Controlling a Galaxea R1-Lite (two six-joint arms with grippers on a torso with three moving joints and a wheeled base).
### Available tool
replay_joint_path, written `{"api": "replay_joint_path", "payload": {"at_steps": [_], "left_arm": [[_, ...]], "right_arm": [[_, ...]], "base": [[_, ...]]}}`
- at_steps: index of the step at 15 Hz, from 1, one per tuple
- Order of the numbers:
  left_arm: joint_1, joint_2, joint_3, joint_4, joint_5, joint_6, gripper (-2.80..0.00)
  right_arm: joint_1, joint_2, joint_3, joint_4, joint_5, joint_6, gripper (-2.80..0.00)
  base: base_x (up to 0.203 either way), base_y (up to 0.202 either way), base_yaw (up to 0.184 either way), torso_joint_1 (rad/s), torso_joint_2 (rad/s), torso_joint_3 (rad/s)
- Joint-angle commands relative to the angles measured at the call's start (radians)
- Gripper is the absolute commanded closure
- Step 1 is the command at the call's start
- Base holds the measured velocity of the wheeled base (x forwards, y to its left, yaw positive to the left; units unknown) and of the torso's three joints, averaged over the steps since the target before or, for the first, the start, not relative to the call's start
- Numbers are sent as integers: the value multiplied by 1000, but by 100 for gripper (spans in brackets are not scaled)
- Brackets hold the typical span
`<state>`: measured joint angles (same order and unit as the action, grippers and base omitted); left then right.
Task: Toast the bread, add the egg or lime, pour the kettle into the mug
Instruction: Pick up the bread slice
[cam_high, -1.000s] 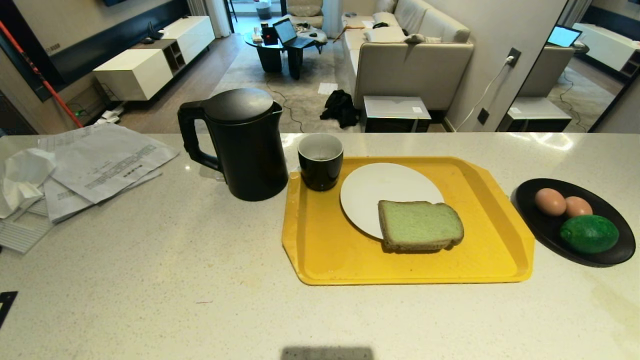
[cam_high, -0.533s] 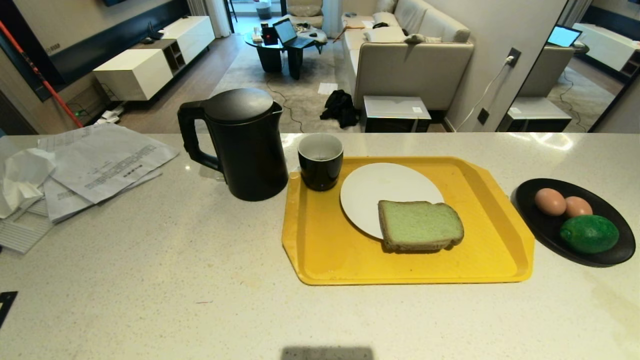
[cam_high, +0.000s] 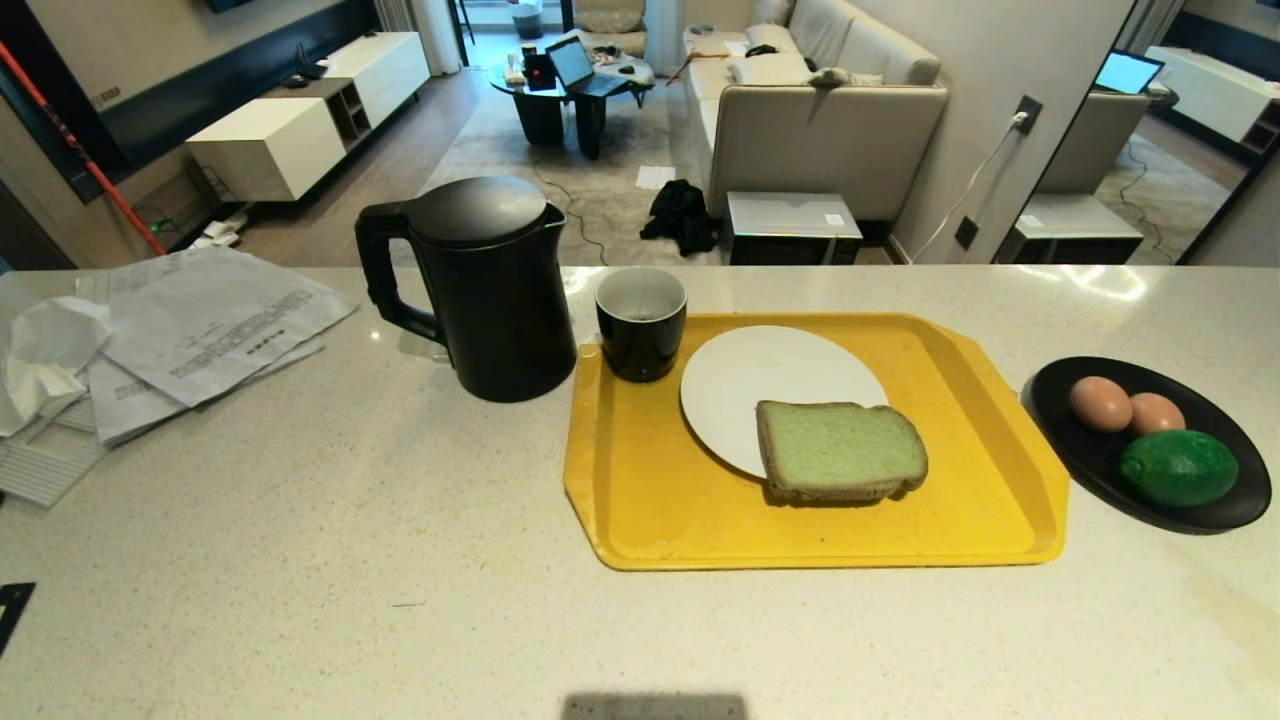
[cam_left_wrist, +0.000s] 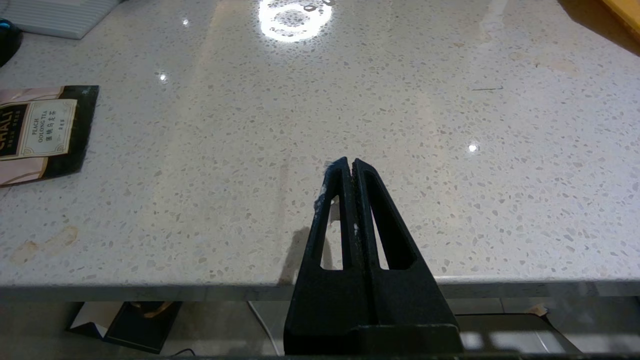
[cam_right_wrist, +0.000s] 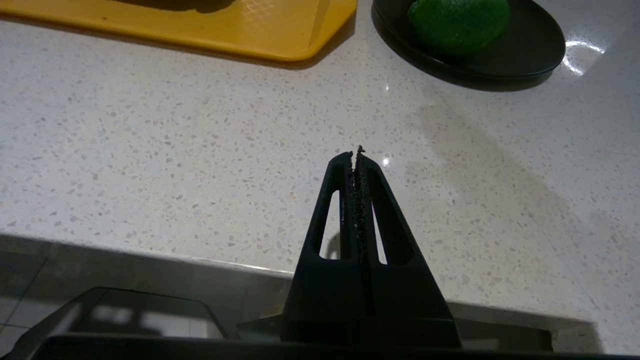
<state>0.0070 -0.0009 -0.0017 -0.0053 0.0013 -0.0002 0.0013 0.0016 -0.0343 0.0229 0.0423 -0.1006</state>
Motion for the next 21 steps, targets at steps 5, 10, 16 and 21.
{"api": "replay_joint_path", "payload": {"at_steps": [5, 10, 16, 21], "left_arm": [[-1, -1, 0, -1, 0, 0, 0], [1, -1, 0, -1, 0, 0, 0], [0, -1, 0, -1, 0, 0, 0], [1, 0, 0, -1, 0, 0, 0]], "right_arm": [[1, 224, -315, 186, 74, 115, 0], [1, 628, -758, 420, 268, 340, 0], [2, 1005, -989, 491, 569, 658, -280], [19, 1210, -992, 332, 618, 788, -280]], "base": [[0, 0, 0, 0, 0, 0], [0, 0, 0, 0, 0, 0], [0, 0, 0, 0, 0, 0], [0, 0, 0, 0, 0, 0]]}}
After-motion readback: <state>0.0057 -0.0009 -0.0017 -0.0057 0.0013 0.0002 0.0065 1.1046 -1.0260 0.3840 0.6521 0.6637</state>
